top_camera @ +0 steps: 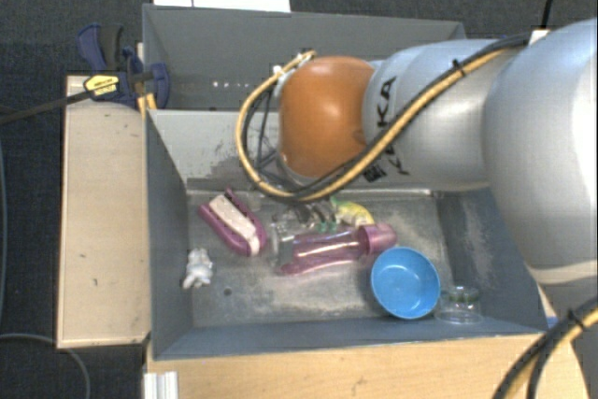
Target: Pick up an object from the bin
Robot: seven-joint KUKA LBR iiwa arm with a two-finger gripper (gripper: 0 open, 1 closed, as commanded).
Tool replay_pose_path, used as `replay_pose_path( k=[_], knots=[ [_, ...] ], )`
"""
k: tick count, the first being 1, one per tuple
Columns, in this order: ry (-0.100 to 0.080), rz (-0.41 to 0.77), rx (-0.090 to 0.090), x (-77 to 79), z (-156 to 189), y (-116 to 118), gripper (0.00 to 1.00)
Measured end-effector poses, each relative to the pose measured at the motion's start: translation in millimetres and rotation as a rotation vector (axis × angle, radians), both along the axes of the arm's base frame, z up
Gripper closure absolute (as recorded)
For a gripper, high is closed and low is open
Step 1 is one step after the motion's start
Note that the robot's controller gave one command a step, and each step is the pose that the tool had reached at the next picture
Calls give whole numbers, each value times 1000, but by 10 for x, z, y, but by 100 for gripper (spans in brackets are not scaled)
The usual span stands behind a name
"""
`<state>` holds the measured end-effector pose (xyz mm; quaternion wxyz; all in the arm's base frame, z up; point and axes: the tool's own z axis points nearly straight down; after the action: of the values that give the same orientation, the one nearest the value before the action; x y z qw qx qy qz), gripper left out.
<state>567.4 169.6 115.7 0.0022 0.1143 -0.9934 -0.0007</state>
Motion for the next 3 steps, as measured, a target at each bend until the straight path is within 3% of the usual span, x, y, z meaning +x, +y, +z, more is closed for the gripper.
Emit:
replay_pose_path(
  k=[1,2,3],
  knots=[
    [-11,169,2,-118,81,-216,0],
    [5,42,1,-423,465,-637,0],
    [-21,21,3,-164,461,-1136,0]
  ],
)
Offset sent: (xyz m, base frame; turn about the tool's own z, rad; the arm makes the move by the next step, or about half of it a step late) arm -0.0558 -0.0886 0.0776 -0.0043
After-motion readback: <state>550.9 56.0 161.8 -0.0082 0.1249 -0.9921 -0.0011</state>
